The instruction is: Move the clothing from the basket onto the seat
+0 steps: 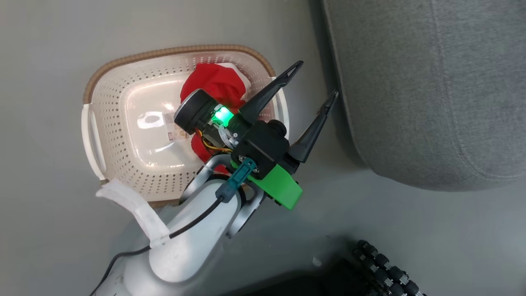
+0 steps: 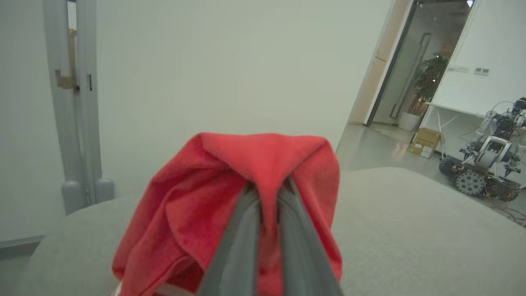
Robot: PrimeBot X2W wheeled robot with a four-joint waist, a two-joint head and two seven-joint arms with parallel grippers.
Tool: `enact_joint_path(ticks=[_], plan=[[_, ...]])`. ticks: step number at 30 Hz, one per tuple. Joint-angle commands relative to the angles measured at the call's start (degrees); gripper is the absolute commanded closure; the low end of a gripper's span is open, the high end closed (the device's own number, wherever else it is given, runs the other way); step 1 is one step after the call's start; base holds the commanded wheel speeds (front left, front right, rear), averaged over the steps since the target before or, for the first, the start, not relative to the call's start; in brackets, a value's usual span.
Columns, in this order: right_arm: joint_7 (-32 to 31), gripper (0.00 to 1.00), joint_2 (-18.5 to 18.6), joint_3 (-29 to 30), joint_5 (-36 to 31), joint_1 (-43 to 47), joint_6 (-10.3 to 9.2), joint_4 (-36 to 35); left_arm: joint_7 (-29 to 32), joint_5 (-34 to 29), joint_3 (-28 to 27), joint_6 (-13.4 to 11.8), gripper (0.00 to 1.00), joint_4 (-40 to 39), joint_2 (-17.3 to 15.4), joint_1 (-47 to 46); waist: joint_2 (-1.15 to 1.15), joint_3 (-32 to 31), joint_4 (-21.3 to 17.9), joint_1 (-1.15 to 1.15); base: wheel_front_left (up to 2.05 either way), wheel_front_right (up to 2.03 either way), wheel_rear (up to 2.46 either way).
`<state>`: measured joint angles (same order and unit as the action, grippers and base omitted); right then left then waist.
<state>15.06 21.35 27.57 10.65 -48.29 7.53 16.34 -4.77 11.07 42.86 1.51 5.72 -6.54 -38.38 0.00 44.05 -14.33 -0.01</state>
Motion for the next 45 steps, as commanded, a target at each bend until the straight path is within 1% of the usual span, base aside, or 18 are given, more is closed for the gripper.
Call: enact_joint_path(ticks=[1, 4, 8, 9, 10, 11, 13, 16, 20, 22, 24, 28, 31, 34, 37, 39, 42, 45], plan=[[0.2, 1.00, -0.4, 0.7, -0.5, 1.3, -0.08, 1.7, -0.5, 0.4, 0.0, -0.3, 0.00, 0.1, 0.2, -1.2, 0.00, 3.4, 3.5, 0.01, 0.00, 0.00, 0.00], [0.2, 1.00, -2.5, 2.4, -1.0, 3.8, -0.08, 6.7, -1.0, 0.2, 0.5, -0.2, 0.00, 0.9, 0.4, -1.3, 0.00, 3.0, 3.5, 0.01, 0.00, 0.00, 0.00], [0.2, 1.00, -4.6, 5.4, -0.6, 6.7, -0.08, 9.5, -2.2, 0.1, 0.7, -0.9, 0.00, 1.8, 0.4, -0.5, 0.00, 1.1, 3.4, 0.01, 0.00, 0.00, 0.00], [0.2, 0.82, -5.1, 6.1, -0.5, 7.5, -0.08, 9.5, -2.5, 0.6, 0.6, -1.2, 0.00, 2.1, 0.6, -0.1, 0.00, 0.5, 3.3, 0.01, 0.00, 0.00, 0.00], [0.2, 0.55, -5.9, 6.4, -0.7, 8.7, -0.08, 9.4, -3.0, 1.1, 0.3, -1.4, 0.00, 2.6, 0.8, 0.6, 0.00, -0.6, 3.2, 0.01, 0.00, 0.00, 0.00], [0.2, 0.00, -6.4, 6.8, -0.9, 9.6, -0.08, 9.2, -3.1, 1.6, 0.2, -1.6, 0.00, 2.9, 0.9, 1.0, 0.00, -1.4, 3.1, 0.01, 0.00, 0.00, 0.00], [0.2, 0.00, -7.2, 7.7, -1.5, 11.7, -0.08, 8.0, -3.8, 2.2, -0.2, -2.1, 0.00, 3.6, 1.1, 1.9, 0.00, -3.5, 2.9, 0.01, 0.00, 0.00, 0.00], [0.2, 0.00, -8.6, 7.2, -2.3, 15.5, -0.08, 5.4, -5.1, 4.0, -1.3, -3.1, 0.00, 5.4, 1.4, 3.6, 0.00, -7.5, 2.9, 0.01, 0.00, 0.00, 0.00], [0.2, 0.00, -9.9, 5.1, -3.2, 20.9, -0.08, 1.4, -7.2, 6.4, -2.9, -4.2, 0.00, 8.2, 1.7, 6.2, 0.00, -13.5, 3.5, 0.01, 0.00, 0.00, 0.00], [0.2, 0.00, -10.6, 3.7, -3.7, 23.6, -0.08, -0.7, -8.4, 7.2, -3.4, -4.6, 0.00, 9.6, 1.8, 7.7, 0.00, -16.7, 4.4, 0.01, 0.00, 0.00, 0.00], [0.2, 0.00, -11.2, 1.9, -4.0, 26.3, -0.08, -2.7, -9.5, 7.8, -4.7, -5.6, 0.00, 10.7, 1.9, 9.2, 0.00, -19.8, 5.6, 0.01, 0.00, 0.00, 0.00], [0.2, 0.00, -12.4, -2.6, -4.9, 31.1, -0.07, -5.4, -10.5, 8.3, -8.2, -7.8, 0.00, 10.7, 2.3, 13.1, 0.00, -25.6, 8.7, 0.01, 0.00, 0.00, 0.00], [0.2, 0.00, -13.1, -7.5, -5.3, 33.7, -0.07, -6.5, -10.4, 7.2, -12.7, -9.3, 0.00, 7.1, 2.6, 17.1, 0.00, -29.5, 11.0, 0.01, 0.00, 0.00, 0.00], [0.2, 0.00, -14.3, -12.5, -5.3, 36.0, -0.08, -7.3, -10.4, 6.4, -17.2, -10.0, 0.00, 3.8, 2.9, 21.5, 0.00, -32.8, 13.1, 0.01, 0.00, 0.00, 0.00], [0.2, 0.00, -15.2, -19.0, -5.3, 38.5, -0.07, -8.2, -10.4, 4.7, -21.7, -9.9, 0.00, 1.2, 3.3, 26.6, 0.00, -36.1, 15.0, 0.01, 0.00, 0.00, 0.00], [0.2, 0.00, -15.9, -22.2, -4.5, 40.0, -0.08, -8.4, -10.4, 3.8, -24.0, -9.8, 0.00, 0.4, 3.3, 29.5, 0.00, -37.9, 15.8, 0.01, 0.00, 0.00, 0.00], [0.2, 0.00, -16.3, -25.9, -3.6, 41.8, -0.07, -9.1, -10.4, 2.9, -26.8, -9.5, 0.00, -0.7, 3.5, 33.3, 0.00, -40.3, 16.5, 0.01, 0.00, 0.00, 0.00], [0.2, 0.00, -16.6, -28.0, -2.9, 43.8, -0.07, -10.6, -10.4, 1.8, -29.5, -9.1, 0.00, -1.7, 3.6, 37.3, 0.00, -42.6, 16.7, 0.01, 0.00, 0.00, 0.00]])
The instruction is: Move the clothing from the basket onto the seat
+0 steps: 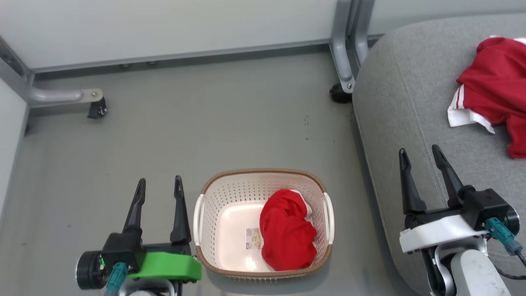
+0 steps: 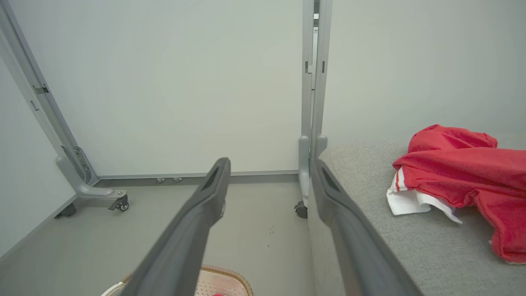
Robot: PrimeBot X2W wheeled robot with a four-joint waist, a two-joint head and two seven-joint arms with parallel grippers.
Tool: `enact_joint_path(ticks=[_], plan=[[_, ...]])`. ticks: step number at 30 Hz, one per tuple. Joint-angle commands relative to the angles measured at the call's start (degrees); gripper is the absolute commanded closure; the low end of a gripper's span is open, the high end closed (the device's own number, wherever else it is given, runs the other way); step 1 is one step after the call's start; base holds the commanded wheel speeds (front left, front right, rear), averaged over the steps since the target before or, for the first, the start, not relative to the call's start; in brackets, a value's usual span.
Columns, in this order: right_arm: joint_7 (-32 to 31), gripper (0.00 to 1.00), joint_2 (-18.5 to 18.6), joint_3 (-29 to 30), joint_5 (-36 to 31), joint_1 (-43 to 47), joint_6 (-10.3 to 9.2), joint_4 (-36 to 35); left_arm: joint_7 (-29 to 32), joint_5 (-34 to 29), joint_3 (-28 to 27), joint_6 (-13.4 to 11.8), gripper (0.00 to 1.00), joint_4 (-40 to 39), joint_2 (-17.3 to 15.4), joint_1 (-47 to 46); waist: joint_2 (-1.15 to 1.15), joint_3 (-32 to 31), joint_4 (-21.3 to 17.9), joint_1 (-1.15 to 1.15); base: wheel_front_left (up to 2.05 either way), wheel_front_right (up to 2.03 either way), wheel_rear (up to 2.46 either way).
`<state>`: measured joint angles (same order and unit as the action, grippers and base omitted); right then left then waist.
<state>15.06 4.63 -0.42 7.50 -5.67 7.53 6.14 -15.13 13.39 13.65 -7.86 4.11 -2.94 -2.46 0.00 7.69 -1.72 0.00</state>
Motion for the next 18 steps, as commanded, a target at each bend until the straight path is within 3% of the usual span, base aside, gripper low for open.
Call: enact_joint_path(ticks=[1, 18], plan=[[0.2, 0.00, 0.1, -0.3, 0.3, 1.7, -0.08, -0.9, 0.0, -0.8, -0.9, 0.3, 0.00, -0.6, 0.0, 2.3, 0.00, -6.6, 4.1, 0.00, 0.00, 0.00, 0.00], [0.2, 0.00, 0.5, -4.6, -1.7, 14.9, -0.07, -4.2, 0.0, -3.0, -3.7, 2.4, 0.00, -6.7, 0.0, 13.5, 0.00, -12.6, 2.5, 0.00, 0.00, 0.00, 0.00]])
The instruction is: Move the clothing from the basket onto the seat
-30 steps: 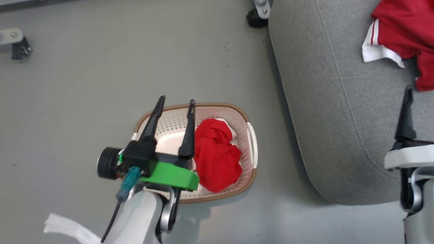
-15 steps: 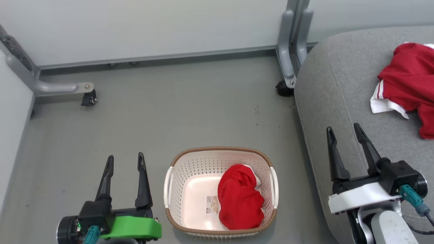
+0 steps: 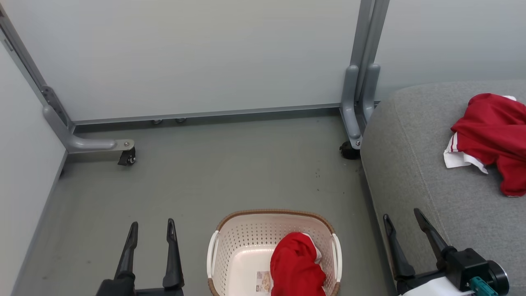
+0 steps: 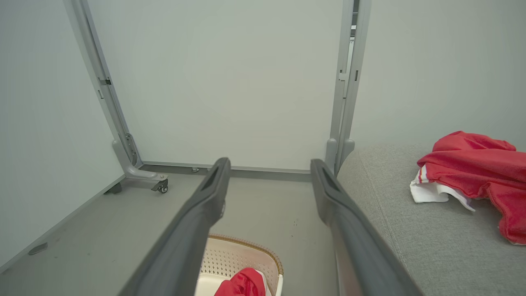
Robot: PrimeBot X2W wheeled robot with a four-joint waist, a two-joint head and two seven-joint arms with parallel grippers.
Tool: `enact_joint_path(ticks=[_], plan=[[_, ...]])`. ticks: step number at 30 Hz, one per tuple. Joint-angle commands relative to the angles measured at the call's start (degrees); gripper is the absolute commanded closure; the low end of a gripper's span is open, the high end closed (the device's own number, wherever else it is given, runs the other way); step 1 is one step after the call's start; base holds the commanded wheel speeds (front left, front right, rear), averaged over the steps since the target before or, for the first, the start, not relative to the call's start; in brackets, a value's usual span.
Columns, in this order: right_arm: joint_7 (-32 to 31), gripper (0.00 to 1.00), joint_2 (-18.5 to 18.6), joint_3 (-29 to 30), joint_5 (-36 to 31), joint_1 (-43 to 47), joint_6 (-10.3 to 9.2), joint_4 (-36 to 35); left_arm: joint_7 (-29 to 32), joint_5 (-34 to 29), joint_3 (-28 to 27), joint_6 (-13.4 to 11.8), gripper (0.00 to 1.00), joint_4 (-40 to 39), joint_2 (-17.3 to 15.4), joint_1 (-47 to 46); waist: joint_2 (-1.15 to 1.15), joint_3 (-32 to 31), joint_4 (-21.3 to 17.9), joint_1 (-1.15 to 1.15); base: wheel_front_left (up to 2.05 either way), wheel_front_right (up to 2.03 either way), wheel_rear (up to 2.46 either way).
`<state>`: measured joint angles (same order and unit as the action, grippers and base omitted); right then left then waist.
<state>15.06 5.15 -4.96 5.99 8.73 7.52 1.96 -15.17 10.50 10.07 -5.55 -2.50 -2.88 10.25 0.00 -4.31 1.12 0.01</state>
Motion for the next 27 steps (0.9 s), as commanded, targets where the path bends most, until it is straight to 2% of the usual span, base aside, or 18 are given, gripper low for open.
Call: enact_joint_path(ticks=[1, 27], plan=[[0.2, 0.00, -0.1, 0.1, -0.1, 0.9, -0.07, 0.1, 0.0, -0.5, -0.1, 0.1, 0.00, 0.0, 0.0, 1.1, 0.00, -0.8, -0.5, -0.01, 0.00, 0.00, 0.00], [0.2, 0.00, -0.7, -1.0, -0.4, 0.4, -0.06, 1.6, 0.0, -1.8, 0.2, -0.8, 0.00, 1.2, 0.0, 1.5, 0.00, -2.0, -2.4, -0.01, 0.00, 0.00, 0.00]])
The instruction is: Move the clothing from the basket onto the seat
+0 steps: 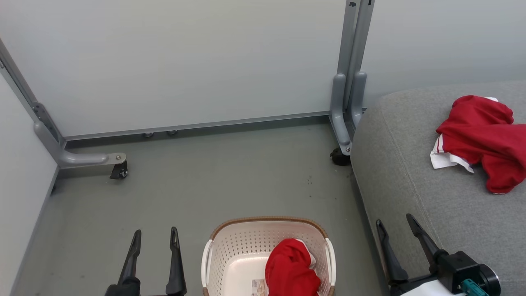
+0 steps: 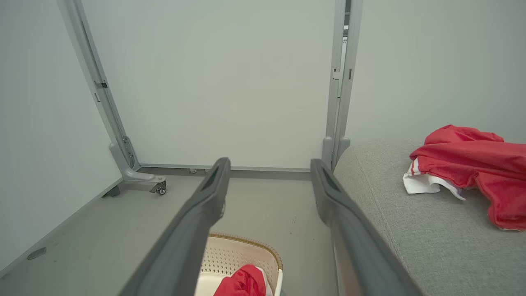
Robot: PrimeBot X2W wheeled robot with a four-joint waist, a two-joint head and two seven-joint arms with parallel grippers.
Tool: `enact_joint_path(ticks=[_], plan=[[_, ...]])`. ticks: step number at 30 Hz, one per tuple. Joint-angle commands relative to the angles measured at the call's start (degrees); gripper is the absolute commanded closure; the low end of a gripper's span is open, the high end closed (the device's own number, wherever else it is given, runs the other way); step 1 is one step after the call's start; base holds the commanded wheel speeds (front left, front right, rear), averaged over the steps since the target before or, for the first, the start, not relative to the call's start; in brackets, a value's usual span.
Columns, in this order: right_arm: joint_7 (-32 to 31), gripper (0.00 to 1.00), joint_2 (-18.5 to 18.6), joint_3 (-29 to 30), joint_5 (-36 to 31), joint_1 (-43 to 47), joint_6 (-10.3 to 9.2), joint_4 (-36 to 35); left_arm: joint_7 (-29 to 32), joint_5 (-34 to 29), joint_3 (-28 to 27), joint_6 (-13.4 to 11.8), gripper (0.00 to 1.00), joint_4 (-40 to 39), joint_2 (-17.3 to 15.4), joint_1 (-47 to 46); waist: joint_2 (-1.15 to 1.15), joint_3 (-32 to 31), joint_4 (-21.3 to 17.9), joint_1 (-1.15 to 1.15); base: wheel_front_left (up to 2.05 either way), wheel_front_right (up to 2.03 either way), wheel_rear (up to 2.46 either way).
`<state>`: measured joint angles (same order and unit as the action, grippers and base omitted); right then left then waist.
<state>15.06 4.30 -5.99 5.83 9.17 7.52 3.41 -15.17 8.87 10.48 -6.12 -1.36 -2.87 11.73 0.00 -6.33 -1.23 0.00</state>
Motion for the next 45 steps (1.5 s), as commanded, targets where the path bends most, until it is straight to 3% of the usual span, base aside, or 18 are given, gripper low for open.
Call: enact_joint_path(ticks=[1, 14, 24, 28, 38, 42, 45], plan=[[0.2, 0.00, 0.2, -0.1, -0.3, -0.1, -0.06, 0.1, 0.0, 0.0, -0.2, -0.4, 0.00, 0.1, 0.0, 0.0, 0.00, 0.0, -0.1, 0.00, 0.00, 0.00, 0.00], [0.2, 0.00, 0.6, -0.7, -0.4, -0.8, -0.06, -0.3, 0.0, -0.1, 0.7, -0.8, 0.00, 0.9, 0.0, 0.2, 0.00, 0.8, -2.4, 0.00, 0.00, 0.00, 0.00], [0.2, 0.00, 1.3, 2.6, -0.6, -2.0, -0.06, -1.4, 0.0, -0.1, 2.4, -0.3, 0.00, 2.8, -0.1, -2.7, 0.00, 5.6, -6.2, 0.00, 0.00, 0.00, 0.00], [0.2, 0.00, 1.3, 4.3, -0.6, -3.2, -0.06, -2.3, 0.0, -0.6, 3.3, 0.0, 0.00, 3.6, -0.1, -4.4, 0.00, 9.1, -8.3, 0.00, 0.00, 0.00, 0.00], [0.2, 0.00, 0.2, 9.9, 0.0, -12.3, -0.06, -6.7, 0.0, -4.9, 4.9, 2.9, 0.00, 9.6, -0.1, -18.5, 0.00, 28.0, -9.6, 0.00, 0.00, 0.00, 0.00], [0.2, 0.00, 0.0, 11.0, 0.1, -15.3, -0.06, -8.3, 0.0, -5.8, 5.3, 5.0, 0.00, 15.2, -0.2, -24.4, 0.00, 33.8, -9.6, 0.00, 0.00, 0.00, 0.00], [0.2, 0.00, -0.2, 12.6, 1.1, -17.4, -0.06, -9.6, 0.0, -6.4, 6.7, 8.0, 0.00, 22.5, -0.5, -29.7, 0.00, 37.6, -9.2, 0.00, 0.00, 0.00, 0.00]])
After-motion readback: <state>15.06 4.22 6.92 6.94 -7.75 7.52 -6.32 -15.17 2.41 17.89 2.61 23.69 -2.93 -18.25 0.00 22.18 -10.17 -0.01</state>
